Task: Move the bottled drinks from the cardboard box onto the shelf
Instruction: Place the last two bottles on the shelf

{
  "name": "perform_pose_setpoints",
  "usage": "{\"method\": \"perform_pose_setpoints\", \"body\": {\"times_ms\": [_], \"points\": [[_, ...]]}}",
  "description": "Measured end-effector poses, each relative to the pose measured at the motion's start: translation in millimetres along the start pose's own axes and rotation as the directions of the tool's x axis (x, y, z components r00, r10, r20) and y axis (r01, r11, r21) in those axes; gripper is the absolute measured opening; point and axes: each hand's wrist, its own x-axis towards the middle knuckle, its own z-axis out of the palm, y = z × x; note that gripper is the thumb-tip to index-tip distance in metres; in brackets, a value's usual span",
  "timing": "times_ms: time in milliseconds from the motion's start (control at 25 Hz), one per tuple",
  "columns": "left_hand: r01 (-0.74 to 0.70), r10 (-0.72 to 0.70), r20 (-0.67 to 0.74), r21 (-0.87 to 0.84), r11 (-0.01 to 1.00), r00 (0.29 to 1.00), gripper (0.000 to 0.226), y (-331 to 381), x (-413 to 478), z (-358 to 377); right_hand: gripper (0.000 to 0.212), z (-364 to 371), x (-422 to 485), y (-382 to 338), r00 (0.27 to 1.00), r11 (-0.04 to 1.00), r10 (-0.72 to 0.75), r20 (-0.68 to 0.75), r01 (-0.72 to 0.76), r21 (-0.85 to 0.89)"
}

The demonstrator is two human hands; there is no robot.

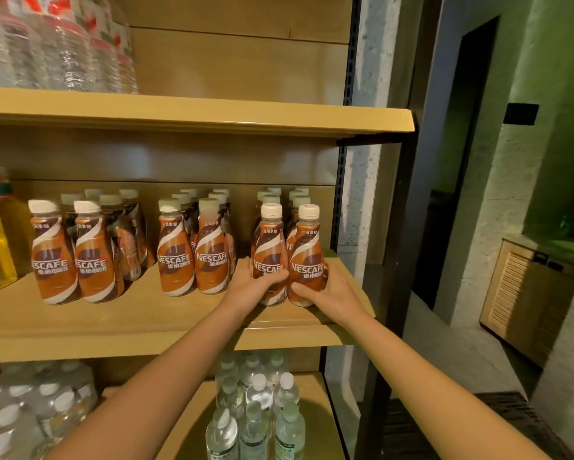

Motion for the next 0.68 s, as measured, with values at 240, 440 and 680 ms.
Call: {"method": "perform_pose_setpoints", "body": {"times_ms": [240, 440, 680], "points": [[-0.024, -0.04, 0.195, 0.313, 0.95, 0.98, 0.077, -4, 4, -14, 0.087, 3, 9, 4, 0.996, 0.991, 0.029, 0.088, -0.017, -0.129], [-0.077, -0.015, 0.245, 0.36, 0.93, 0.969, 0.072, -11, 23, -12, 0.091, 9, 30, 16, 0.992, 0.983, 0.074, 0.107, -0.054, -0.176], [-0.116, 0.041, 0.206, 0.368, 0.923, 0.978, 0.069, -18, 35, -7, 0.086, 10, 49, 24, 0.991, 0.98, 0.084, 0.101, -0.064, -0.186]]}}
